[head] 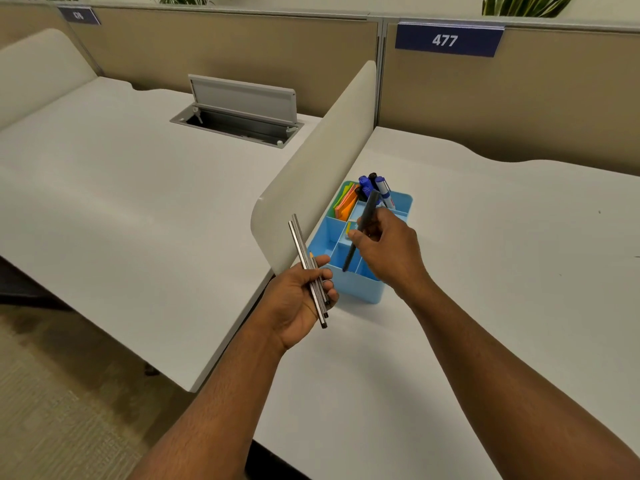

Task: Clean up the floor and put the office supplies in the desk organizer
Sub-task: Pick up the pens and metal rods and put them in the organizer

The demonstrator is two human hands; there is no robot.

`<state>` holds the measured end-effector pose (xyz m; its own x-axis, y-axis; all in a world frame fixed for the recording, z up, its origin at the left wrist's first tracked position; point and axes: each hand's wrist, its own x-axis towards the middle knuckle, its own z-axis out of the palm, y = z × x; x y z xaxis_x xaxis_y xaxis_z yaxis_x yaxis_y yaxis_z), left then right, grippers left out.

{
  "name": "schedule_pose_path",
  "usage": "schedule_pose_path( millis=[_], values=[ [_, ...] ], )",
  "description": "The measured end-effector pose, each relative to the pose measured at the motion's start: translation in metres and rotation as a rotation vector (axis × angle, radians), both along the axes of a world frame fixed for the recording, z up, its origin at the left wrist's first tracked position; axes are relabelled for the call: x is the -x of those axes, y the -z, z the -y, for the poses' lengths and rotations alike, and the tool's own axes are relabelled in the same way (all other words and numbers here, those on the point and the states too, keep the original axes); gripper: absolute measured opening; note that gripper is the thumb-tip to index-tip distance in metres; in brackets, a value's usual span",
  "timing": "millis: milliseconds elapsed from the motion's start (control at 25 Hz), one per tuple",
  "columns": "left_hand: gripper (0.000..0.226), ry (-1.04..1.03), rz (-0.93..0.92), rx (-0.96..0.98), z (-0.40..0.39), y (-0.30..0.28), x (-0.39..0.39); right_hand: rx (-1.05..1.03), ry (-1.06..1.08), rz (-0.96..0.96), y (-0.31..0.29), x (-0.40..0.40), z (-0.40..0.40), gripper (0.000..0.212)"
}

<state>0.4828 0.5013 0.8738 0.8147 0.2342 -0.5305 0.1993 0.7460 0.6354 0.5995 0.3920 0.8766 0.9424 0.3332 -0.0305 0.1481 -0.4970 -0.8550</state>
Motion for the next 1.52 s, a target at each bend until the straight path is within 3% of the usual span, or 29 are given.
schedule_pose_path(
  millis=[320, 520, 680, 800, 880, 1000, 1280, 1400, 1520],
  values=[
    [0.024, -0.042, -0.051, -0.042, 0.001, 0.0, -0.001, 0.259, -0.031, 0.214, -0.002, -0.001, 0.008, 0.033],
    [0.022, -0.043, -0.035, -0.028, 0.001, 0.001, -0.001, 0.116, 0.081, 0.261, -0.007, 0.008, 0.028, 0.024],
    [0.022, -0.04, -0.042, -0.035, 0.003, 0.003, -0.003, 0.419, -0.108, 0.171, 0.002, 0.006, 0.032, 0.023],
    [0.022, -0.024, -0.024, -0.039, 0.004, 0.002, -0.005, 0.463, -0.123, 0.119, 0.004, 0.01, 0.028, 0.032],
    [0.023, -0.003, -0.004, -0.05, 0.004, 0.001, -0.006, 0.418, -0.052, 0.206, 0.002, 0.013, 0.029, 0.039],
    [0.025, 0.088, 0.031, -0.057, 0.004, 0.001, -0.006, 0.252, -0.02, 0.34, -0.006, 0.02, 0.025, 0.025],
    [0.025, 0.317, 0.072, -0.197, 0.006, 0.006, -0.003, 0.026, -0.288, -0.314, -0.02, 0.017, 0.019, 0.013],
    [0.024, 0.288, 0.066, -0.187, 0.003, 0.006, -0.003, -0.108, -0.248, -0.364, -0.019, 0.014, 0.02, 0.006],
    [0.021, 0.123, 0.048, -0.31, -0.001, 0.004, -0.009, -0.23, -0.039, -0.202, -0.018, 0.006, 0.019, 0.006]
  ],
)
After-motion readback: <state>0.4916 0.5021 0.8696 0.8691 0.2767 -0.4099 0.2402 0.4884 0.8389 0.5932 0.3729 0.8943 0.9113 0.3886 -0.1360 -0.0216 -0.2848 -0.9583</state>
